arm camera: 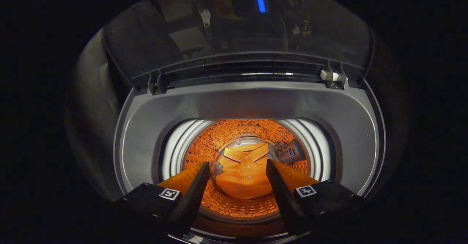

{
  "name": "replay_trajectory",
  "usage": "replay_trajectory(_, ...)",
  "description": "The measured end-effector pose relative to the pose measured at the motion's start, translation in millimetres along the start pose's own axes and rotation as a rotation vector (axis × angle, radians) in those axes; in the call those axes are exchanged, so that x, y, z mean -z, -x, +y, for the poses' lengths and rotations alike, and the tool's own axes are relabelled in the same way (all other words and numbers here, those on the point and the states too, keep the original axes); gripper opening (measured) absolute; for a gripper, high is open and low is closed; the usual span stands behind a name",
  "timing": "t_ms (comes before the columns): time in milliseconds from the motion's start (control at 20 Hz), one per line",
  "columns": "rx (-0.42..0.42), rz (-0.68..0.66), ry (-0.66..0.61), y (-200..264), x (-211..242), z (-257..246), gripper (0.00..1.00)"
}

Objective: Put the clothes into the washing machine and then close the washing machine lid.

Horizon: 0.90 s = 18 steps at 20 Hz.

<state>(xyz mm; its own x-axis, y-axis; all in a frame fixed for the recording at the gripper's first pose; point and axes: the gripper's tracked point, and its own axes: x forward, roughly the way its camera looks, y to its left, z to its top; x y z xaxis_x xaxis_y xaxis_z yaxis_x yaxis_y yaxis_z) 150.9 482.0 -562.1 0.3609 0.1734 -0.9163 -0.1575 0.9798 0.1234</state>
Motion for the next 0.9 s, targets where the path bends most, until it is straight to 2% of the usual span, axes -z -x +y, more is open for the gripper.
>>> replay_trajectory(250,-0.017,-0.125,0.013,42,-9,3,0.99)
replay_trajectory(450,-0.044,-0.270,0.013,93,-29,7,0.99)
replay_trajectory(650,-0.042,-0.448,0.044,152,-67,0,0.99)
replay_trajectory(900,-0.059,-0.667,0.015,243,-123,-11,0.98)
